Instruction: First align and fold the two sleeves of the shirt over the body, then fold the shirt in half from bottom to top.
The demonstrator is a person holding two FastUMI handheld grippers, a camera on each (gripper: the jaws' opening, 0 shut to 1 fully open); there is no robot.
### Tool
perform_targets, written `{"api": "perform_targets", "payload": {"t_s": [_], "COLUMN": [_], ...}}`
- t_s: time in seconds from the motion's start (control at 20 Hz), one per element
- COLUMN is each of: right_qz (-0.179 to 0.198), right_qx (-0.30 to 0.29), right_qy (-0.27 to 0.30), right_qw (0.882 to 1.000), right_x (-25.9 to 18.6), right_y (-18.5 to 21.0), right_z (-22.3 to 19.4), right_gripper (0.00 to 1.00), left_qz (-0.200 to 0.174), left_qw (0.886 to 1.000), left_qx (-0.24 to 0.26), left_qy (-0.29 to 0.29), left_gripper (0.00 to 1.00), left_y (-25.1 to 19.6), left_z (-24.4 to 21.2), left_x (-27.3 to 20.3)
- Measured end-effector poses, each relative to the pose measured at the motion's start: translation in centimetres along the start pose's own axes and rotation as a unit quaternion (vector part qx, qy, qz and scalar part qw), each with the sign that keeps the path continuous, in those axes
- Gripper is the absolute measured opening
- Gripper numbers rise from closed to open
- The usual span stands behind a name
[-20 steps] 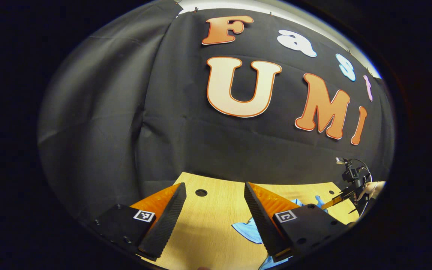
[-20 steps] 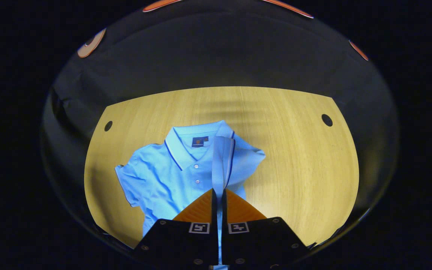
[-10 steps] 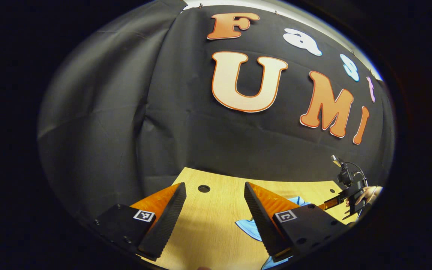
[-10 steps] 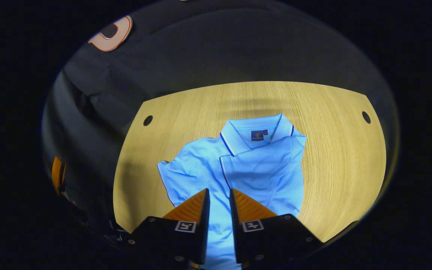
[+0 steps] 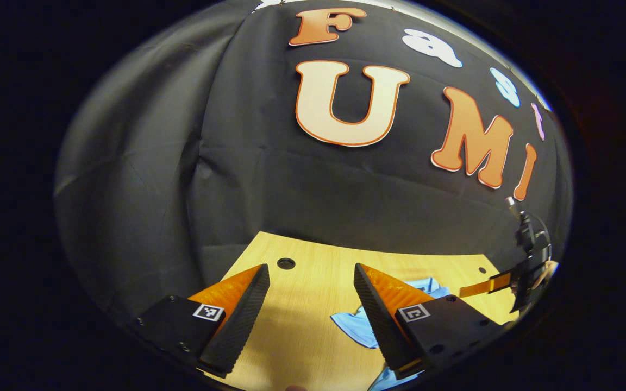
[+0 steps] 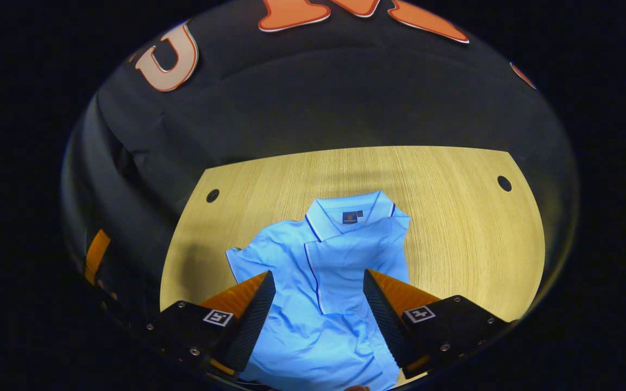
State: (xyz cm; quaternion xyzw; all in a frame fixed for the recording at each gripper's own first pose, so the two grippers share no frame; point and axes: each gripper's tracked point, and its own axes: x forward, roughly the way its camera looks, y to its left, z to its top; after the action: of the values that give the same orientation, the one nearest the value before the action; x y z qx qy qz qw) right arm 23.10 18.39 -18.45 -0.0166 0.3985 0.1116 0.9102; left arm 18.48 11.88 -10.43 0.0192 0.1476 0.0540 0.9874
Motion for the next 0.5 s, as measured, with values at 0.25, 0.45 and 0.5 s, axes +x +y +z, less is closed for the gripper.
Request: {"api": "perform_targets", "payload": {"t_s": [0.25, 0.45, 0.5], "right_qz": [0.001, 0.001, 0.003], "right_qx": [0.021, 0.032, 0.037], "right_qy": [-0.018, -0.031, -0.035], "right_qw": [1.000, 0.999, 0.999], "right_x": [-2.5, -4.7, -5.4], "right_y": [-2.3, -5.0, -5.9], "right_z": [-0.1, -0.5, -0.7], "right_gripper": [0.99, 0.98, 0.98], "left_qz": [-0.021, -0.030, -0.029], "left_qw": [0.997, 0.987, 0.983], "left_qx": [0.010, -0.012, -0.020], "left_qy": [0.067, 0.157, 0.181], "left_gripper": [1.00, 1.00, 1.00], "left_y": [-4.0, -5.9, -6.4], "left_z": [-2.9, -6.9, -8.1], "left_x": [2.2, 4.0, 4.7]}}
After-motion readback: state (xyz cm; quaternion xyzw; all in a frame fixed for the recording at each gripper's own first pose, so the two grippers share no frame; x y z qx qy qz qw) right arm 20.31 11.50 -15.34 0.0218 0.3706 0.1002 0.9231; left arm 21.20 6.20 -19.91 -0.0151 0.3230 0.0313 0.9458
